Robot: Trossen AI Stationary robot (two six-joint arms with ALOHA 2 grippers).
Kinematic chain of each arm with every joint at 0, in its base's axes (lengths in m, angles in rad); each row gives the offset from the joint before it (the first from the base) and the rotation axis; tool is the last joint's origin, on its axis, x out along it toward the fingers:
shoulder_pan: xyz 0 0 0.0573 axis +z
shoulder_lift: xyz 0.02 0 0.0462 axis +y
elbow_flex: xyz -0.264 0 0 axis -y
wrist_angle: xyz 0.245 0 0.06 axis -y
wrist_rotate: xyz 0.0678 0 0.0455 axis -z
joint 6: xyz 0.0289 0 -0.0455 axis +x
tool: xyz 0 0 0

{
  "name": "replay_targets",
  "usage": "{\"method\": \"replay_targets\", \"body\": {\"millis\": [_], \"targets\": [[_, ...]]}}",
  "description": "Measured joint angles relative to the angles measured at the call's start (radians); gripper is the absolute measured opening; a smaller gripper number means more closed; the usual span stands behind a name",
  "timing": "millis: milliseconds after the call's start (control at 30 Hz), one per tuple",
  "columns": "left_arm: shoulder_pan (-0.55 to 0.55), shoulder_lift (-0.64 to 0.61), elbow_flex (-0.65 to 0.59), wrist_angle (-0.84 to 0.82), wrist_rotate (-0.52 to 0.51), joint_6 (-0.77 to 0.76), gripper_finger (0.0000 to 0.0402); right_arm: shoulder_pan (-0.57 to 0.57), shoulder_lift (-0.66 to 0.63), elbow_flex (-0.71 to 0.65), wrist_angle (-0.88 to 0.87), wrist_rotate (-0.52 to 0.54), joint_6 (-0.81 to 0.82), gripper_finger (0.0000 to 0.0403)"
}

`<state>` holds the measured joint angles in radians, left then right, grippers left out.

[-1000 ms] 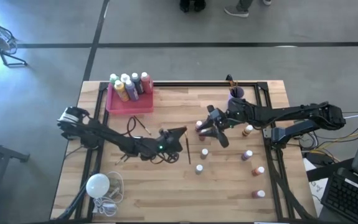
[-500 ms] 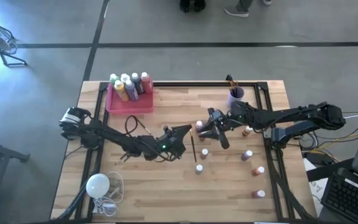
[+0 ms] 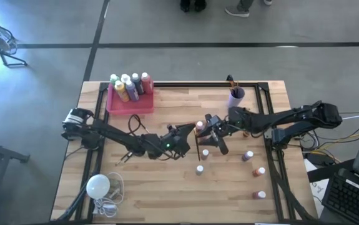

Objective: Pick & Place Paint Supplies
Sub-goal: Put the gold paint brush into the purple cup

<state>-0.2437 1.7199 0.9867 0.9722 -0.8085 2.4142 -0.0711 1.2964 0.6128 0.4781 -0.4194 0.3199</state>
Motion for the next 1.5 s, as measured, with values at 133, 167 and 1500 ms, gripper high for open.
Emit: {"method": "replay_targets", "body": {"millis": [133,167,1500], "targets": [[0.000,0.000,0.001,-0.002,0.000,0.000,0.0002,0.004,0.046,0.000,0.086,-0.001,0.021,0.0181],[0.000,0.000,0.001,-0.002,0.000,0.000,0.0002,0.004,0.055,0.000,0.101,-0.001,0.022,0.0183],[0.000,-0.003,-0.012,-0.049,-0.007,-0.082,0.0002,0.002,0.040,0.018,0.084,-0.003,-0.038,0.0104]]}}
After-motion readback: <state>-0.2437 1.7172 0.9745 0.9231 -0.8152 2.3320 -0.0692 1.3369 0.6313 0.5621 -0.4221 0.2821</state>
